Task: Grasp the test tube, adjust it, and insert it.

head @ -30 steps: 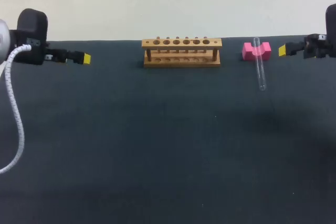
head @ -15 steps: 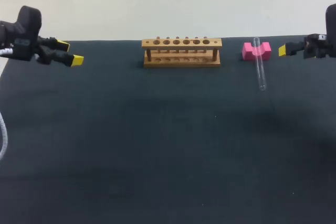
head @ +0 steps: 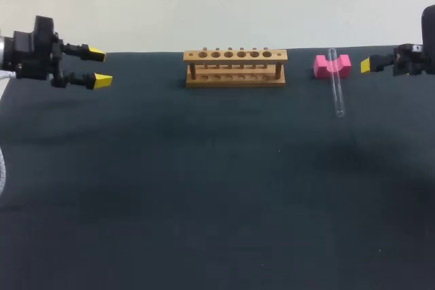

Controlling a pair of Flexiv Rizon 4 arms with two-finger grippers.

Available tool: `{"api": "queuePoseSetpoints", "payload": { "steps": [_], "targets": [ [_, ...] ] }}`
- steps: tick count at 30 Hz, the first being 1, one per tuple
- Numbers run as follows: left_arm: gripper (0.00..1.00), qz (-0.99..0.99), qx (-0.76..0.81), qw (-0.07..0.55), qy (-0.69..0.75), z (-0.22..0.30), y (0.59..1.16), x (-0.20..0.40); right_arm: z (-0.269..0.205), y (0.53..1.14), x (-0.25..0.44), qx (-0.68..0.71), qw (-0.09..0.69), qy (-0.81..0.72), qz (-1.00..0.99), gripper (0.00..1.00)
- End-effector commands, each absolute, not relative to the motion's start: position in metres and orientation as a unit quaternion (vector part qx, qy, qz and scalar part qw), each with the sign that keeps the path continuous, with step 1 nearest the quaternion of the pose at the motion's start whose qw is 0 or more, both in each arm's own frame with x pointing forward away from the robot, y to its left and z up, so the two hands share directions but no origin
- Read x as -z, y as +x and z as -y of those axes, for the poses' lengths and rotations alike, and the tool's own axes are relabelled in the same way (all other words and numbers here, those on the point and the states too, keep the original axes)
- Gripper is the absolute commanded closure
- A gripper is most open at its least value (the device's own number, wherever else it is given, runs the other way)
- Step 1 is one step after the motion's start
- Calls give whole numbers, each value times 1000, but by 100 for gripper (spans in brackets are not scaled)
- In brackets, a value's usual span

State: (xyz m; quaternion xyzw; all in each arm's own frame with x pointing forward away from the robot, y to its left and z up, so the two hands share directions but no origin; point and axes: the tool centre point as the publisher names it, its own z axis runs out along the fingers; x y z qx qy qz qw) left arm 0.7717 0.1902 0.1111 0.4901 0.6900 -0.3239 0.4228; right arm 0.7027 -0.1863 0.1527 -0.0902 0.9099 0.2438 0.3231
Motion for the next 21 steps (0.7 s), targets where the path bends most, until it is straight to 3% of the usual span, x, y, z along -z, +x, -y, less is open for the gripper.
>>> {"api": "queuePoseSetpoints", "payload": {
  "steps": [1, 21],
  "targets": [
    [0, -670, 360, 393, 517, -174, 791, -101, 186, 702, -153, -242, 323, -90, -910, 0],
    [0, -657, 359, 403, 526, -122, 817, -83, 186, 702, -153, -242, 323, -90, -910, 0]
  ]
}}
